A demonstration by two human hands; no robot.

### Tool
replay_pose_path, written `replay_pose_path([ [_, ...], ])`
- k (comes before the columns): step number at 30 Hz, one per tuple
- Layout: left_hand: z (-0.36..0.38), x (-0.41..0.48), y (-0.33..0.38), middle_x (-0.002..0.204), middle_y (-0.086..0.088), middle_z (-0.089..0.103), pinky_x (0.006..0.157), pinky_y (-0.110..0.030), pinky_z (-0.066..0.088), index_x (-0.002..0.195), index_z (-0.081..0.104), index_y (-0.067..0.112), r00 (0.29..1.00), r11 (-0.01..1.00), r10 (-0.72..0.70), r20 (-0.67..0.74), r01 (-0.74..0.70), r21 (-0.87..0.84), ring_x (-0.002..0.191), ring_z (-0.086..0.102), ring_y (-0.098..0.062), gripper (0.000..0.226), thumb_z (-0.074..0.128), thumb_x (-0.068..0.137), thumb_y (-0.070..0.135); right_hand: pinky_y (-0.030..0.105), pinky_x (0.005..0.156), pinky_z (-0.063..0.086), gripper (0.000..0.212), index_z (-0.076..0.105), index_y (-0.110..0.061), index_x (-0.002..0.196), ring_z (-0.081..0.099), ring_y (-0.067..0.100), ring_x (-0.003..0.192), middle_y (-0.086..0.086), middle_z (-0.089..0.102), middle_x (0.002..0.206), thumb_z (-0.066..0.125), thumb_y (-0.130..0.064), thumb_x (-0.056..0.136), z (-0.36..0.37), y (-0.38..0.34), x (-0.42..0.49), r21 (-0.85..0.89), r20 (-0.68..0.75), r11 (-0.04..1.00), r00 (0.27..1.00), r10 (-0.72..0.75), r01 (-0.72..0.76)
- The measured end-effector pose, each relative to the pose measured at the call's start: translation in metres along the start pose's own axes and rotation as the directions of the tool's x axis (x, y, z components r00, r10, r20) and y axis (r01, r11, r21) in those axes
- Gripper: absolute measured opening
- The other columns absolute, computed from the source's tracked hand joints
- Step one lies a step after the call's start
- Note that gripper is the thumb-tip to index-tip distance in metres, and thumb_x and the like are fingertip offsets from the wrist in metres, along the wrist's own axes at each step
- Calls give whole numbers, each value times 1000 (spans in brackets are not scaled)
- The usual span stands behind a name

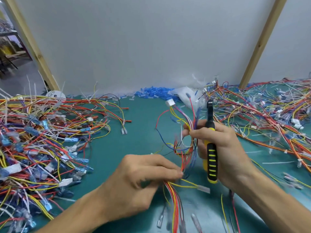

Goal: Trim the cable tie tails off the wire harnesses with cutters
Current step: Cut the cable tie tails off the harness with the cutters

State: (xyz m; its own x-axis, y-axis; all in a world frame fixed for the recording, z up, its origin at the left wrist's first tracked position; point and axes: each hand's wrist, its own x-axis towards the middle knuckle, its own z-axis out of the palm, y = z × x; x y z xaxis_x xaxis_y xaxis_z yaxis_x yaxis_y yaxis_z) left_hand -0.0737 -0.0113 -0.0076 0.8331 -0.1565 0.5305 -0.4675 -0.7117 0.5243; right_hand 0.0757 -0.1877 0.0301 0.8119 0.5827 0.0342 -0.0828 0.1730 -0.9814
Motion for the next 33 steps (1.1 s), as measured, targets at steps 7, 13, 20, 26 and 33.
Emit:
replay_pose_path([
  [7,-2,13,4,128,-20,64,68,-38,57,134,69,14,764,319,-567,308,548,-773,79,65,-33,54,71,80,7,14,55,36,19,71,-4,80,44,6,55,11,60,67,84,-16,73,-8,-4,-2,-186,-101,919,924,-370,347],
  [13,7,14,1,78,-26,68,51,-27,51,114,63,-1,751,452,-492,441,653,-607,56,64,-24,35,77,89,18,28,58,36,15,72,-3,78,42,17,61,21,53,71,81,-14,72,-13,-7,2,-183,-217,915,893,-394,359],
  [20,-2,19,14,109,-18,68,99,-43,55,95,76,8,769,311,-433,471,617,-722,102,63,-30,14,74,86,19,30,55,37,20,70,-21,57,44,23,55,21,58,78,74,-7,70,-25,-25,16,-26,-431,944,848,-308,329],
  [26,-10,28,23,122,-25,70,106,-51,54,110,54,10,840,84,-311,445,491,-867,111,71,-43,14,63,100,15,25,45,35,28,61,-12,66,45,17,46,15,63,69,65,8,85,-41,-68,26,35,-454,935,840,-299,352],
  [33,31,43,58,66,-3,46,54,-30,55,111,68,9,774,353,-477,416,602,-716,45,43,-14,21,57,95,15,35,58,43,16,51,-12,73,54,12,54,4,55,67,60,-23,66,-38,-160,40,-234,-359,834,753,-551,499],
])
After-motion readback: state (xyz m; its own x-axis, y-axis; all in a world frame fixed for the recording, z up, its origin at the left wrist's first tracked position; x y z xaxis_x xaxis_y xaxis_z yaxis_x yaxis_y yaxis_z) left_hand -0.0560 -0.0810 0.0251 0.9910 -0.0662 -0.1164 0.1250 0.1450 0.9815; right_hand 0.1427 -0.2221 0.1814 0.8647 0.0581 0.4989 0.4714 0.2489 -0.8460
